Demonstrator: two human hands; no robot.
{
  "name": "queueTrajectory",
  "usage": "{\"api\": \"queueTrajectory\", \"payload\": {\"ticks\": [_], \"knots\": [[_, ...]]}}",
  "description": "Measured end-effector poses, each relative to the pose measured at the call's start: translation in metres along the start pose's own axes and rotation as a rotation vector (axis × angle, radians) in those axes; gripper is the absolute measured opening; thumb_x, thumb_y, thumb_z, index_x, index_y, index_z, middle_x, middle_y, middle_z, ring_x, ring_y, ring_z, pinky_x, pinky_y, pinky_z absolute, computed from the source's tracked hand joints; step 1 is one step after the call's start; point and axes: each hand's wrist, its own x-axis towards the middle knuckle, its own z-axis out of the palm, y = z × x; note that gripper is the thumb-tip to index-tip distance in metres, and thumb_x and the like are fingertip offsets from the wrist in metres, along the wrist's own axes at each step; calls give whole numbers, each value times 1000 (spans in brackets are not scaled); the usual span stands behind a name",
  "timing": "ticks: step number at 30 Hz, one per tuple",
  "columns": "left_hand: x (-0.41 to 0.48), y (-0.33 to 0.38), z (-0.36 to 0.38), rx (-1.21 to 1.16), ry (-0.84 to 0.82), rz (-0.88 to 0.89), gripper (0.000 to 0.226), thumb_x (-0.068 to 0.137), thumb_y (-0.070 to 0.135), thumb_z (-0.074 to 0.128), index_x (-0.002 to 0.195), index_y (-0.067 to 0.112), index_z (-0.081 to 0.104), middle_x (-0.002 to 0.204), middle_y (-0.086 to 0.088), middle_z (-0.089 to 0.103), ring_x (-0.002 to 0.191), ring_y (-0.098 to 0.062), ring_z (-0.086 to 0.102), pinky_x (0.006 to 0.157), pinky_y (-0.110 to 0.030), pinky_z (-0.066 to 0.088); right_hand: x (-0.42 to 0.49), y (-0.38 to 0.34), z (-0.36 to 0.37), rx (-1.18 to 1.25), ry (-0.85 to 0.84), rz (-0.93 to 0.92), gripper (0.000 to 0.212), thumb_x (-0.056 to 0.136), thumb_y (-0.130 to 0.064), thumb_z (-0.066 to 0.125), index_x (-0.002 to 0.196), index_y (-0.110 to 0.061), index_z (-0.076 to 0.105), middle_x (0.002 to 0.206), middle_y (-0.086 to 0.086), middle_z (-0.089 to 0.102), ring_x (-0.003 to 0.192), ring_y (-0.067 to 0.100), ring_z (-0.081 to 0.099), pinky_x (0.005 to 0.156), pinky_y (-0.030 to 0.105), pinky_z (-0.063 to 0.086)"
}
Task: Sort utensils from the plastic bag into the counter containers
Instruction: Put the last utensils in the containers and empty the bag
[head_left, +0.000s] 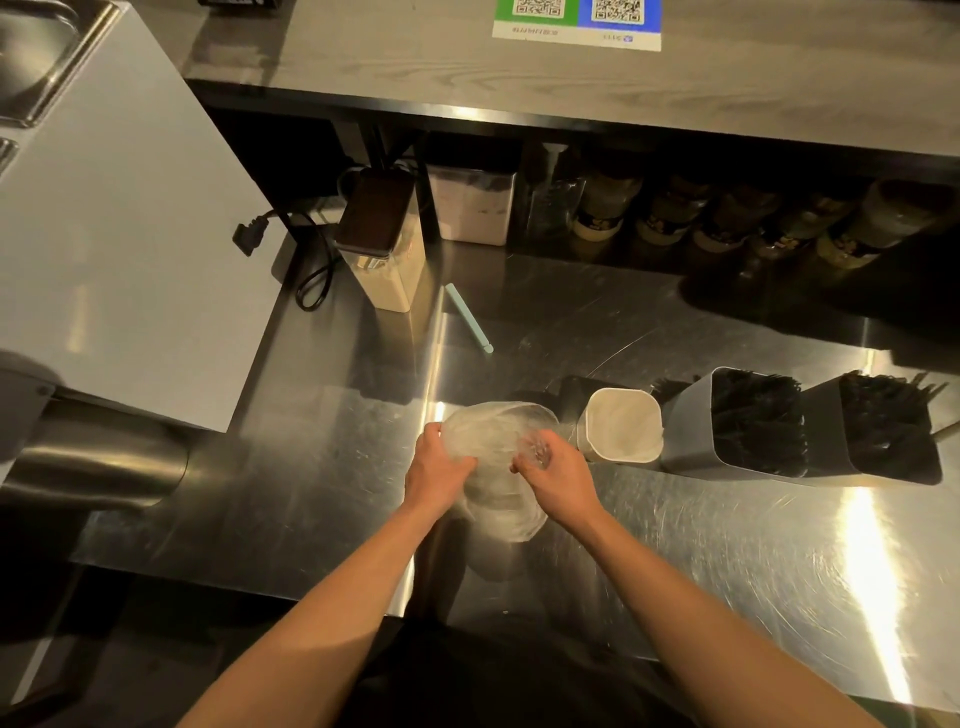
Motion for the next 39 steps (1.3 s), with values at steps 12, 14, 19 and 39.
{"api": "queueTrajectory", "payload": {"ticks": [12, 14, 19, 39], "knots": [[-26, -8, 10, 585, 29, 852, 29, 94, 21, 62, 123, 17, 64, 118, -2, 67, 106, -21, 66, 98, -32, 47, 0, -8, -8, 215, -103, 95, 11, 91, -17, 69, 89, -6, 70, 81, 4, 71, 71, 11, 62, 63, 25, 50], [-30, -4, 13, 513, 32, 657, 28, 101, 30, 54, 127, 20, 60, 121, 3, 66, 107, -15, 63, 94, -24, 43, -6, -18, -19, 358, -162, 148, 7, 91, -17, 72, 87, -11, 72, 67, -4, 67, 59, 6, 55, 52, 19, 45], [-37, 29, 6, 8, -95, 394, 23, 104, 40, 46, 114, 26, 62, 104, 7, 69, 89, -10, 67, 77, -15, 49, -14, -34, -46, 415, -366, 122, 5, 89, -18, 75, 91, -13, 76, 52, -13, 58, 50, 4, 45, 50, 19, 38], [-43, 77, 2, -419, -184, 249, 7, 97, 21, 66, 99, 16, 71, 82, 3, 71, 70, -6, 66, 62, -17, 50, -23, -27, -80, 559, -385, 57, 21, 91, -29, 71, 92, -8, 75, 58, 3, 49, 54, 11, 37, 54, 22, 36]]}}
